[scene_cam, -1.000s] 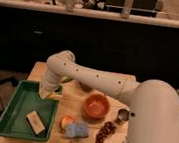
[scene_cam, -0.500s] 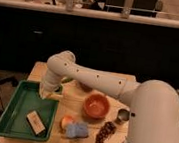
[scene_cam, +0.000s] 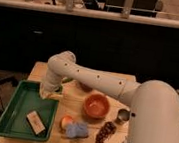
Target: Place banana in tray
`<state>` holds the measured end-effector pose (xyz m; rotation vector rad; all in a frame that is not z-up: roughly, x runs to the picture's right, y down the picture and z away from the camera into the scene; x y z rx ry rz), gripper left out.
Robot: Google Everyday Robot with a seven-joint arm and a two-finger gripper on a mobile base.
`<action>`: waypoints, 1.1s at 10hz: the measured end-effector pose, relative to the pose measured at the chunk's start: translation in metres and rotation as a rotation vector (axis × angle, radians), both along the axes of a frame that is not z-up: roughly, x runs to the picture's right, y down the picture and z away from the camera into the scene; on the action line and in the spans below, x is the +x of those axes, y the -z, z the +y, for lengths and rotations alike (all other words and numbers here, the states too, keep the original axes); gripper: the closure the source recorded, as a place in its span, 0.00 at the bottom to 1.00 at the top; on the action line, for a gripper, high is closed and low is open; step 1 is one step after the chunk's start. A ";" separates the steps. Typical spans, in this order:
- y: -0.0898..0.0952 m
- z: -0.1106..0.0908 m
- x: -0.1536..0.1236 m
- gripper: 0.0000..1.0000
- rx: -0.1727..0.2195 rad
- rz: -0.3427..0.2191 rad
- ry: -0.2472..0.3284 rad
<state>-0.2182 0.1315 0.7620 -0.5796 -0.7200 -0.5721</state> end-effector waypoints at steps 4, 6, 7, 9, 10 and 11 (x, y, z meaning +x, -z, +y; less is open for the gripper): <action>0.000 0.001 -0.012 1.00 -0.005 -0.001 0.036; 0.004 0.003 -0.031 1.00 -0.002 0.006 0.067; 0.004 0.003 -0.033 1.00 0.001 0.010 0.073; 0.006 0.004 -0.034 1.00 0.002 0.012 0.082; 0.007 0.006 -0.036 1.00 -0.002 0.009 0.085; 0.008 0.006 -0.036 1.00 -0.003 0.007 0.085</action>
